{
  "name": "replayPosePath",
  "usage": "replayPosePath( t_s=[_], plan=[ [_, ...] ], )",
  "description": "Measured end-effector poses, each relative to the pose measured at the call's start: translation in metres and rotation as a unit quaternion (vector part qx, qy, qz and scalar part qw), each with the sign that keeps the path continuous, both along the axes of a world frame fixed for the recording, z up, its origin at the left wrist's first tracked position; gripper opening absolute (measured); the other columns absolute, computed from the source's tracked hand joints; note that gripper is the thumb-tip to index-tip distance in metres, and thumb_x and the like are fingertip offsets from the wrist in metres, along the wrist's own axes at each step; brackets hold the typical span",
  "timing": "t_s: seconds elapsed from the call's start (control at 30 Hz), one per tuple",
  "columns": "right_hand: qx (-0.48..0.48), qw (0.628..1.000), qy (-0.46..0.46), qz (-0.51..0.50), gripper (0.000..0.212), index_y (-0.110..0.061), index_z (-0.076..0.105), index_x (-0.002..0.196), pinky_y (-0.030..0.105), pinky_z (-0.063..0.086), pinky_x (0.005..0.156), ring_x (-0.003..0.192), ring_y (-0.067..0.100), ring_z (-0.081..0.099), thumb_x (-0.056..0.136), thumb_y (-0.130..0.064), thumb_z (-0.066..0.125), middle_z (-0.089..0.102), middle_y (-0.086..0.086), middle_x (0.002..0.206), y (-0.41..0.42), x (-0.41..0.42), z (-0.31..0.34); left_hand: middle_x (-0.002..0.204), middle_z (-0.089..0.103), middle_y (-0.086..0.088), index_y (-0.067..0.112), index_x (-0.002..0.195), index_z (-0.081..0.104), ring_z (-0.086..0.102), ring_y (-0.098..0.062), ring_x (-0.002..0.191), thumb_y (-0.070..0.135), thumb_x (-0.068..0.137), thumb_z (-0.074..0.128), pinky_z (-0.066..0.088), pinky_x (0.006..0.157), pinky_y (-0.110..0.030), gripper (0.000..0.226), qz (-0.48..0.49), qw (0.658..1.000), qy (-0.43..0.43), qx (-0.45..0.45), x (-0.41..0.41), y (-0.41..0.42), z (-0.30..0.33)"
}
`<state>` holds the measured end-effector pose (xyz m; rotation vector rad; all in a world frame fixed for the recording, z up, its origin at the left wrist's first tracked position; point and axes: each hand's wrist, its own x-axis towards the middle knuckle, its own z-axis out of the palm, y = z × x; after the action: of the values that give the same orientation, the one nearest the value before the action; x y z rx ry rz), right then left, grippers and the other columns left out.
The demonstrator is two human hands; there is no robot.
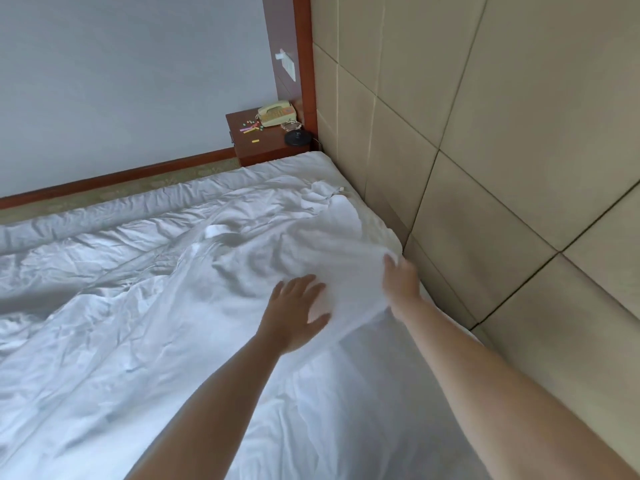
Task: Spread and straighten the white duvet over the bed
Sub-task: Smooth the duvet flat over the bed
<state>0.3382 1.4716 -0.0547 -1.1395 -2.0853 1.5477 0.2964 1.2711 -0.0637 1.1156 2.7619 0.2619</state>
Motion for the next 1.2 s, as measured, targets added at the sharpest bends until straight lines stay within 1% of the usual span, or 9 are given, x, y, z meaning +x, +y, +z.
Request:
replayPosePath(
  t_s=[0.17, 0.27, 0.37, 0.6, 0.7, 0.9, 0.97, 1.07, 1.2],
  plan=[
    [0.104, 0.98, 0.17, 0.001, 0.042, -0.018, 0.037, 0.057, 0.016, 0.034, 0.052, 0.051, 0.002, 0.042, 0.093, -0.027, 0.057, 0.04, -0.005, 0.055, -0.005, -0.021, 0.064, 0.156, 0.026, -0.006, 0.027, 0.15, 0.007, 0.03, -0.025, 0.141, 0.051, 0.064, 0.076, 0.026, 0.111, -0.054, 0.113, 0.046, 0.994, 0.096, -0.029, 0.006, 0.001, 0.003],
    [0.039, 0.989, -0.093, 0.11, 0.04, -0.013, 0.063, 0.102, 0.031, 0.051, 0.074, 0.088, 0.019, 0.063, 0.075, -0.044, 0.065, 0.066, 0.004, 0.097, 0.017, 0.008, -0.003, 0.16, 0.004, -0.003, 0.033, 0.151, -0.004, 0.01, -0.02, 0.147, 0.028, 0.082, 0.066, 0.016, 0.116, -0.044, 0.098, 0.05, 0.991, 0.038, -0.115, 0.011, -0.005, -0.015],
    [0.045, 0.959, -0.233, 0.155, 0.019, -0.008, 0.058, 0.088, 0.027, 0.037, 0.053, 0.074, 0.023, 0.056, 0.091, -0.026, 0.054, 0.058, 0.007, 0.08, 0.028, 0.045, -0.046, 0.16, -0.004, -0.005, 0.036, 0.15, -0.008, 0.001, -0.021, 0.148, 0.014, 0.085, 0.057, 0.014, 0.118, -0.042, 0.095, 0.062, 0.987, -0.021, -0.146, 0.031, 0.004, -0.031],
    [0.115, 0.993, 0.019, -0.024, 0.025, -0.003, 0.049, 0.082, 0.029, 0.025, 0.062, 0.074, 0.021, 0.043, 0.101, -0.012, 0.035, 0.049, 0.008, 0.077, 0.023, 0.008, -0.009, 0.149, -0.036, -0.012, 0.032, 0.138, -0.038, -0.019, -0.036, 0.144, 0.046, 0.075, 0.071, 0.002, 0.113, -0.063, 0.126, 0.085, 0.981, 0.058, -0.163, 0.054, 0.019, -0.049],
    [0.065, 0.984, 0.132, -0.099, 0.031, -0.007, 0.045, 0.07, 0.031, 0.027, 0.058, 0.062, 0.02, 0.038, 0.1, -0.012, 0.037, 0.043, 0.001, 0.061, 0.003, -0.01, 0.008, 0.158, -0.002, -0.019, 0.027, 0.148, -0.014, 0.01, -0.044, 0.144, 0.042, 0.053, 0.085, 0.017, 0.106, -0.068, 0.138, 0.104, 0.978, 0.126, -0.13, 0.043, 0.018, -0.053],
    [-0.277, 0.947, -0.158, -0.049, 0.038, 0.003, 0.048, 0.132, 0.03, 0.037, 0.085, 0.107, 0.023, 0.049, 0.098, -0.007, 0.034, 0.052, 0.015, 0.125, 0.022, 0.012, -0.066, 0.154, 0.017, -0.025, 0.031, 0.146, -0.01, 0.026, -0.05, 0.136, 0.01, 0.06, 0.077, 0.032, 0.097, -0.068, 0.124, 0.102, 0.971, 0.123, -0.176, 0.032, 0.013, -0.063],
    [-0.328, 0.925, -0.186, -0.04, 0.041, -0.006, 0.052, 0.13, 0.033, 0.039, 0.088, 0.11, 0.025, 0.051, 0.092, -0.013, 0.037, 0.055, 0.008, 0.122, 0.013, 0.029, -0.079, 0.133, 0.05, -0.029, 0.028, 0.142, 0.021, 0.062, -0.046, 0.094, -0.002, 0.042, 0.082, 0.053, 0.066, -0.05, 0.121, 0.091, 0.975, 0.094, -0.178, 0.026, 0.02, -0.061],
    [-0.349, 0.92, -0.175, 0.046, 0.044, -0.009, 0.054, 0.128, 0.03, 0.042, 0.077, 0.091, 0.019, 0.057, 0.085, -0.014, 0.041, 0.058, 0.001, 0.105, 0.003, 0.032, -0.078, 0.074, 0.065, -0.017, 0.024, 0.128, 0.046, 0.049, -0.025, 0.031, -0.006, 0.032, 0.08, 0.037, 0.03, -0.023, 0.106, 0.056, 0.978, 0.175, -0.094, -0.005, 0.015, -0.06],
    [-0.327, 0.92, -0.123, 0.179, 0.03, -0.027, 0.05, 0.12, 0.038, 0.043, 0.097, 0.105, 0.019, 0.061, 0.095, -0.043, 0.049, 0.057, 0.001, 0.121, -0.013, 0.016, -0.05, 0.084, 0.066, -0.014, 0.025, 0.138, 0.048, 0.067, -0.033, 0.068, 0.016, 0.081, 0.069, 0.05, 0.054, -0.034, 0.061, 0.117, 0.978, 0.142, -0.104, -0.045, 0.007, 0.014]
  ],
)
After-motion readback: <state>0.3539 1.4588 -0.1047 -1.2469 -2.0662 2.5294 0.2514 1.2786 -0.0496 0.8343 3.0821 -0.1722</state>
